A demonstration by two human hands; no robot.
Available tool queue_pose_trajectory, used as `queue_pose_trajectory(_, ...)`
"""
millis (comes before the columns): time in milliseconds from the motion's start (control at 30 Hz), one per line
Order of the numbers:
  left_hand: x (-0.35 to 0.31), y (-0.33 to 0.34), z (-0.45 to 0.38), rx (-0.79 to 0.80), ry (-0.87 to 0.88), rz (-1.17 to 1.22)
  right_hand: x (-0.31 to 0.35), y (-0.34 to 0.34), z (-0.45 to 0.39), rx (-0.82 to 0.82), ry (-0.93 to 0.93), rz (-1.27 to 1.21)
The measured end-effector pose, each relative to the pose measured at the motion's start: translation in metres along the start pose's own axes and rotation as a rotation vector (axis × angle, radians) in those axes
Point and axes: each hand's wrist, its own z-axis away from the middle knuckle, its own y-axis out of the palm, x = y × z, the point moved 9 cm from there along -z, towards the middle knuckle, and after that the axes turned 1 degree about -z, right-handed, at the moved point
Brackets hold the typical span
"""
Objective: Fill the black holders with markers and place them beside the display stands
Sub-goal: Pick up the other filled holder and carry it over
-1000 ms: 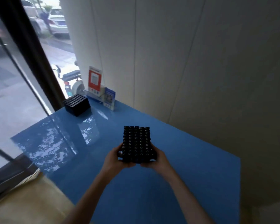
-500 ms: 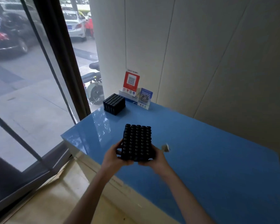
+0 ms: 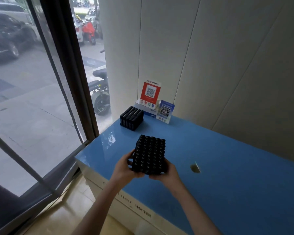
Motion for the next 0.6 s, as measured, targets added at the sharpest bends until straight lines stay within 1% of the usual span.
queue_pose_trajectory(100, 0.005, -0.003, -0.035, 0.018, -0.013, 0.001, 0.001, -0.002, -0.030, -0.043, -0.014, 0.017)
queue_pose_trajectory(233, 0.004, -0.003, -0.083, 0.059, -0.029, -0.038, 0.002, -0.008, -0.071, -0.137, -0.008, -0.044)
queue_pose_trajectory(433, 0.011, 0.010, -0.156, 0.132, -0.059, -0.072, -0.008, -0.024, -0.124, -0.242, 0.007, -0.070)
queue_pose_trajectory(600, 0.012, 0.029, -0.197, 0.198, -0.035, -0.102, -0.022, -0.037, -0.157, -0.289, 0.079, -0.060)
